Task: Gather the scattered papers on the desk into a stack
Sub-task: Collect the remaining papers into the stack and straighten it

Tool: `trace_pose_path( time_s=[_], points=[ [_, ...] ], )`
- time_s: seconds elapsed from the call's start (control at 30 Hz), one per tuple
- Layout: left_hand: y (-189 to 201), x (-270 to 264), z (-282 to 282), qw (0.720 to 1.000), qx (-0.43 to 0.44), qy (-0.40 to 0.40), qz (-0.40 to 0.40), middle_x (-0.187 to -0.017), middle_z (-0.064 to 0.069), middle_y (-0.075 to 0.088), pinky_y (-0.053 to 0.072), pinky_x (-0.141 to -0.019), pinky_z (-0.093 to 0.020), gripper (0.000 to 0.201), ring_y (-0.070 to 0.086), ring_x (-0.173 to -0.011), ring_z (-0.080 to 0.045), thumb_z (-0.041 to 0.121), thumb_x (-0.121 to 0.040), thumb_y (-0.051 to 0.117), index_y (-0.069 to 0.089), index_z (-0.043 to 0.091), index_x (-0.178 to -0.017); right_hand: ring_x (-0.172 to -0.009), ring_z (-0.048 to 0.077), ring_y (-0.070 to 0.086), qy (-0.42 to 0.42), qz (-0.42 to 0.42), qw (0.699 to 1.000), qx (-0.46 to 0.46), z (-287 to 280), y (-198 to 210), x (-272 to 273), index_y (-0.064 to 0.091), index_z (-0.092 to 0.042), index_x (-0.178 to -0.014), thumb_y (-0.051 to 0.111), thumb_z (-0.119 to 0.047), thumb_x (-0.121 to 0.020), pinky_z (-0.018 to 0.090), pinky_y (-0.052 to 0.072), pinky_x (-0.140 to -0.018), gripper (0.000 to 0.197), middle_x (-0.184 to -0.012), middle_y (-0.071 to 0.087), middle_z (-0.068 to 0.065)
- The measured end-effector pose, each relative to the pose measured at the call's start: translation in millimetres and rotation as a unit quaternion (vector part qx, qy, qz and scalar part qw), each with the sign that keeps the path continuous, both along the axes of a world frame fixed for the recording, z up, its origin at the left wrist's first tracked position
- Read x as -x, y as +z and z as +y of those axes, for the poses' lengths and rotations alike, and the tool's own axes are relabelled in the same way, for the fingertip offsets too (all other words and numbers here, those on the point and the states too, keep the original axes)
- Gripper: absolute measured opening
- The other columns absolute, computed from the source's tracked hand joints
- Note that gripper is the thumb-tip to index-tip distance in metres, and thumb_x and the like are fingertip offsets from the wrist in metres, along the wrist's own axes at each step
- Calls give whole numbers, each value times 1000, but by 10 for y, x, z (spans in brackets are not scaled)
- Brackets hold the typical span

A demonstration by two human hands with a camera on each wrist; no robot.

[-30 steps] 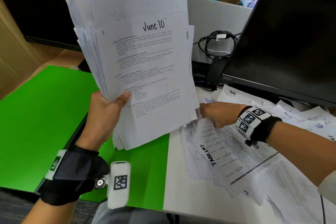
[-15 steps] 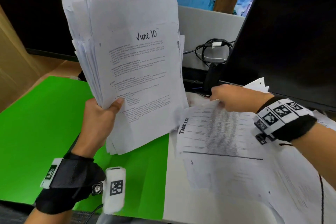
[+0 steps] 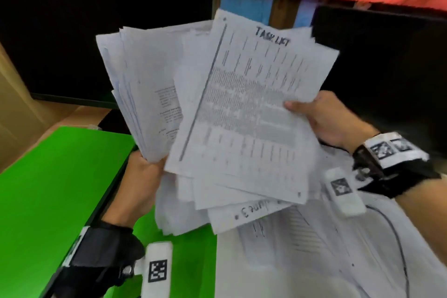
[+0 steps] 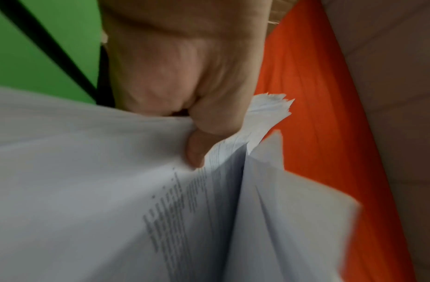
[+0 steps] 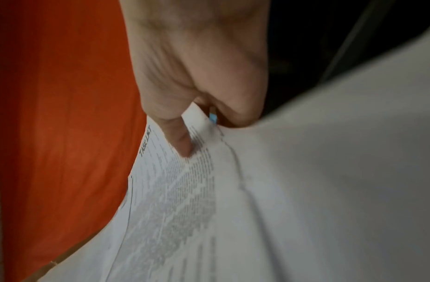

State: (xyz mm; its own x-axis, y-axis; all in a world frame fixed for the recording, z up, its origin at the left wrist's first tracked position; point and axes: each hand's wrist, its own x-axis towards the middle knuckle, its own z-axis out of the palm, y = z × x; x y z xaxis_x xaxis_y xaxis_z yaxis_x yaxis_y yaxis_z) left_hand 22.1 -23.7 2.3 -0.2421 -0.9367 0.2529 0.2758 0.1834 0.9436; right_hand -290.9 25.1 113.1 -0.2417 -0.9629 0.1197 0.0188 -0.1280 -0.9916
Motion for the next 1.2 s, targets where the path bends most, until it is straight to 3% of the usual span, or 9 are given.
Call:
trace_pose_path(
  time_s=[0.1,0.3,0.37,0.43,0.5,0.67,0.83,1.07,1.2],
  points=[
    [25,-27,50,991,-66,-114,18,-114,-13,72,59,-73,-33,61,71,-101,-26,37,-54,92,75,15,-108,-102,21,69,-11,-51,997,-53,-89,-376,-192,62,-5,-120,59,2,-87,34,58,-82,33,-115,70,6],
    [-81,-113,87,966,-185,-182,9,-106,-17,74,61,-67,-34,71,73,-87,-26,38,-27,100,80,15,-91,-110,28,65,60,-106,982,-146,-102,-896,-366,58,-9,-128,56,-3,-93,49,51,-94,36,-122,67,10],
    [-90,-109,105,961,-208,-182,21,-114,-21,70,60,-68,-32,59,73,-88,-24,38,-51,95,77,12,-100,-109,26,66,30,-71,988,-131,-93,-976,-421,56,-8,-130,59,1,-90,47,52,-93,41,-122,66,9],
    [-13,-80,132,949,-249,-181,60,-119,-17,69,60,-68,-30,43,73,-93,-20,48,-88,64,71,16,-115,-109,22,66,-23,-25,995,-94,-84,-999,-460,54,-10,-131,63,3,-86,46,53,-94,48,-123,66,6],
    [113,-56,133,934,-279,-200,100,-118,-11,71,61,-69,-34,59,72,-99,-23,60,-94,34,69,22,-123,-109,18,66,-65,23,997,-43,-58,-970,-500,54,-13,-128,68,1,-83,46,53,-93,50,-122,67,2],
    [248,112,70,989,-113,-63,-71,-101,2,77,60,-72,-28,19,72,-96,-18,13,-90,64,69,21,-106,-100,13,70,-119,63,987,83,64,-705,-660,64,-13,-116,69,-11,-85,36,58,-83,32,-111,71,-2],
    [308,192,34,979,76,-13,-190,-92,17,73,53,-70,-14,37,67,-85,8,-4,-82,71,66,24,-104,-101,15,70,-136,5,980,142,136,-539,-699,63,-10,-117,70,-17,-85,34,58,-83,34,-111,72,2],
    [75,118,-58,996,-11,-59,-61,-113,-4,74,58,-85,-34,66,70,-105,-21,20,-60,89,64,9,-119,-104,9,68,-108,88,986,95,299,-857,-584,61,-18,-118,80,-15,-74,31,57,-85,48,-111,71,-5],
    [-44,222,-53,994,-9,-9,-106,-101,1,77,59,-85,-38,38,73,-94,-17,1,-71,80,70,10,-107,-101,13,69,-94,53,992,58,291,-943,-537,62,-11,-119,80,-18,-69,44,57,-87,54,-109,72,-1]
  ],
)
